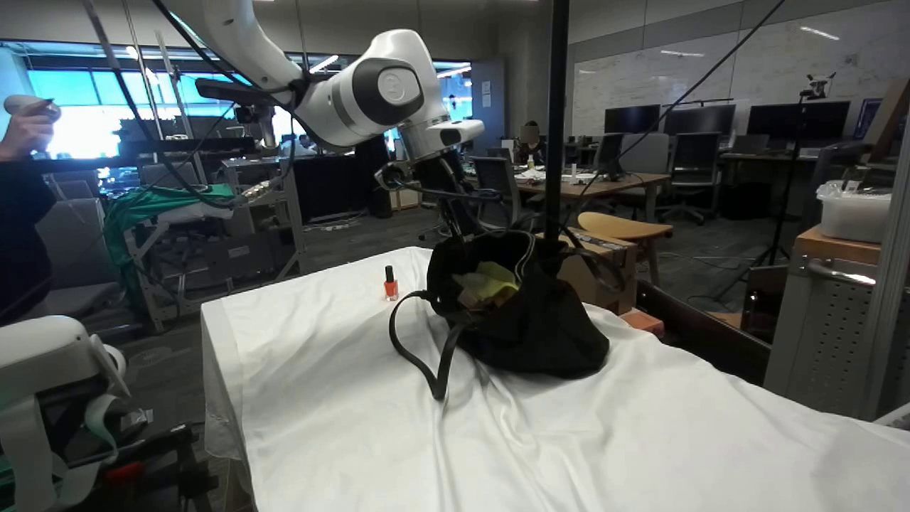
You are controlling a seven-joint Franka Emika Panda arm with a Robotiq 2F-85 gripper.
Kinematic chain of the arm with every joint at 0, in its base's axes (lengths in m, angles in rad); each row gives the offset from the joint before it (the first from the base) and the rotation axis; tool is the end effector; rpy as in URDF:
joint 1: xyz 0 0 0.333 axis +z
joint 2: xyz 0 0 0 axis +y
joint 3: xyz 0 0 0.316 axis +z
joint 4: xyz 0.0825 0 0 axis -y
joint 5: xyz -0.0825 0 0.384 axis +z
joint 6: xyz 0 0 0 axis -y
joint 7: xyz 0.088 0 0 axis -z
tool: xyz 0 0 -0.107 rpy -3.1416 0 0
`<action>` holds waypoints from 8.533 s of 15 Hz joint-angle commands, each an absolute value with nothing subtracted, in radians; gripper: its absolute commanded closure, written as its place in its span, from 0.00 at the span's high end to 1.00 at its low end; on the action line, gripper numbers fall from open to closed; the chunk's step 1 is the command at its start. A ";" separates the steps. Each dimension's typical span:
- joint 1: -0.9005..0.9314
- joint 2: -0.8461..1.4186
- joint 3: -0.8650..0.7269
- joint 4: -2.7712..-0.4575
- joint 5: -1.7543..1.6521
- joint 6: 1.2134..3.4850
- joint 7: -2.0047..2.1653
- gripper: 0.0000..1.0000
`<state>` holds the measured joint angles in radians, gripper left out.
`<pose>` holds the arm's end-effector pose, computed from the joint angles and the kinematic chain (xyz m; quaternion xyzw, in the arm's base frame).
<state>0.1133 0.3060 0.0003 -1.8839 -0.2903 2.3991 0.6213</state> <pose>0.6391 0.0707 0.3677 0.9766 -0.1544 0.1353 0.0640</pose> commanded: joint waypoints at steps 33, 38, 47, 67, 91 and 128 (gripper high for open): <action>0.280 0.128 0.150 -2.106 -0.340 2.160 0.932 1.00; 0.301 0.179 0.188 -2.067 -0.308 2.181 0.912 1.00; 0.307 0.354 0.190 -1.873 -0.184 2.204 0.821 1.00; 0.300 0.608 0.137 -1.575 0.086 2.193 0.687 1.00; 0.266 0.668 0.130 -1.630 0.203 2.236 0.642 1.00; 0.328 0.659 0.104 -1.609 0.137 2.169 0.627 0.39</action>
<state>0.3083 0.6816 0.1195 -1.6266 0.1561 2.2099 0.6308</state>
